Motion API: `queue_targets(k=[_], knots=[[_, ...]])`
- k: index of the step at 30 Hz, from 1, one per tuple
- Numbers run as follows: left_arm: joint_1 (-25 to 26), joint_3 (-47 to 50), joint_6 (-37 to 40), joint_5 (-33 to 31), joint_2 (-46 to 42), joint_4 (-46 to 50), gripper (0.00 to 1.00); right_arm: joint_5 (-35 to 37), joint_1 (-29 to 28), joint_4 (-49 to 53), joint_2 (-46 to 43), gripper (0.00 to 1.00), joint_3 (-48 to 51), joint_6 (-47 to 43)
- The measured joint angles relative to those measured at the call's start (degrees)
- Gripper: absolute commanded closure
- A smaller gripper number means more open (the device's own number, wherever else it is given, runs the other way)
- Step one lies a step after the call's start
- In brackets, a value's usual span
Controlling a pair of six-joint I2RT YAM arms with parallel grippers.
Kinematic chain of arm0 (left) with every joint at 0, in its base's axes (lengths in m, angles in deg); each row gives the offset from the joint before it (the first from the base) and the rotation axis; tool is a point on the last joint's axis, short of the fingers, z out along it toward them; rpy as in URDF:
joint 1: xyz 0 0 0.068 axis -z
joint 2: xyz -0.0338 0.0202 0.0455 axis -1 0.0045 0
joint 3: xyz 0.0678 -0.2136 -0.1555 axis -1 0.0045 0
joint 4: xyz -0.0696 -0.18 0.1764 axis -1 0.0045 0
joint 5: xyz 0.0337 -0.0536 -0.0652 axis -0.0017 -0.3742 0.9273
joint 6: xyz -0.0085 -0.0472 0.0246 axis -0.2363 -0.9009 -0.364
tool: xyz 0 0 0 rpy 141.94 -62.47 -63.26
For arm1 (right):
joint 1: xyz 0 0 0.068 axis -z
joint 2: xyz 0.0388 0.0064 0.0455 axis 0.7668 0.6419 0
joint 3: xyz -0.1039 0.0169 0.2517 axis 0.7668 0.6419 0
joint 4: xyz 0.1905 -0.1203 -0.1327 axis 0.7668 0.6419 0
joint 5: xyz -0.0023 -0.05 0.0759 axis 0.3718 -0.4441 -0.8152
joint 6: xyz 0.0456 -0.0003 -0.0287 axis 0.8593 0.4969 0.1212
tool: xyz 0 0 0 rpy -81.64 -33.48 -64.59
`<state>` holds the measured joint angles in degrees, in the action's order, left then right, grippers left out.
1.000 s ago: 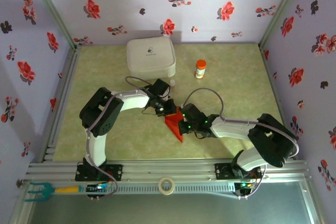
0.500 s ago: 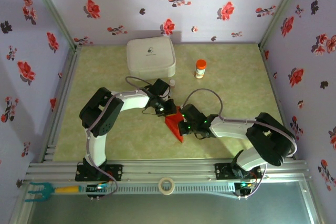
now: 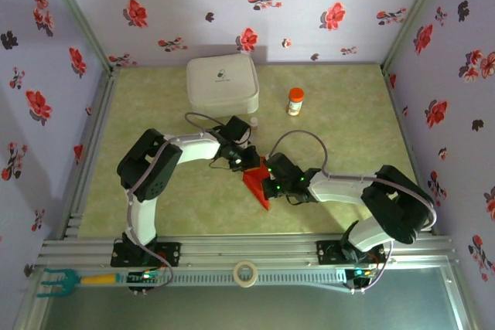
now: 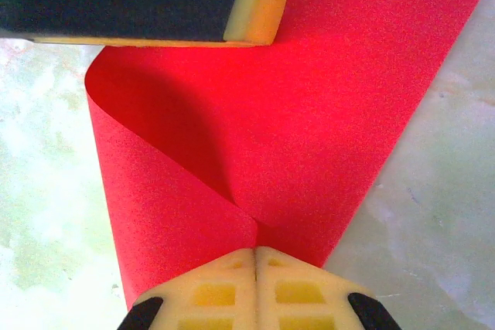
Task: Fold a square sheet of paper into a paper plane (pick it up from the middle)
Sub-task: Third fold the triangle at the center of the table.
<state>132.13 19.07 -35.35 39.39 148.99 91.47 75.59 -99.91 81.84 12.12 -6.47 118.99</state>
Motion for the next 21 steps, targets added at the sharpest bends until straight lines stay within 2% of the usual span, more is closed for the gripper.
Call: queue_targets(k=[4,7,11,14,16,21], knots=[[0.0,-1.5,0.3,-0.8,0.0,2.1,0.8,0.0,0.0,-0.8,0.4,1.0,0.0,0.0],[0.0,-3.9,1.0,-2.2,0.0,4.9,0.72,-0.1,0.0,-1.6,0.7,1.0,0.0,0.0],[-0.1,-5.2,1.5,-5.3,-2.7,7.4,0.69,-0.4,0.1,-3.0,1.3,1.0,0.0,0.2],[-0.4,-4.7,1.5,-7.4,-6.9,8.2,0.75,-0.7,0.3,-3.7,1.6,1.0,0.0,0.2],[-0.4,-2.9,0.9,-8.0,-10.8,8.1,0.83,-1.1,0.5,-3.7,1.9,1.0,-0.3,0.0],[-0.4,7.6,-2.6,-7.8,-22.6,2.8,0.99,-1.8,1.2,-3.6,2.9,1.0,-1.4,-0.1]])
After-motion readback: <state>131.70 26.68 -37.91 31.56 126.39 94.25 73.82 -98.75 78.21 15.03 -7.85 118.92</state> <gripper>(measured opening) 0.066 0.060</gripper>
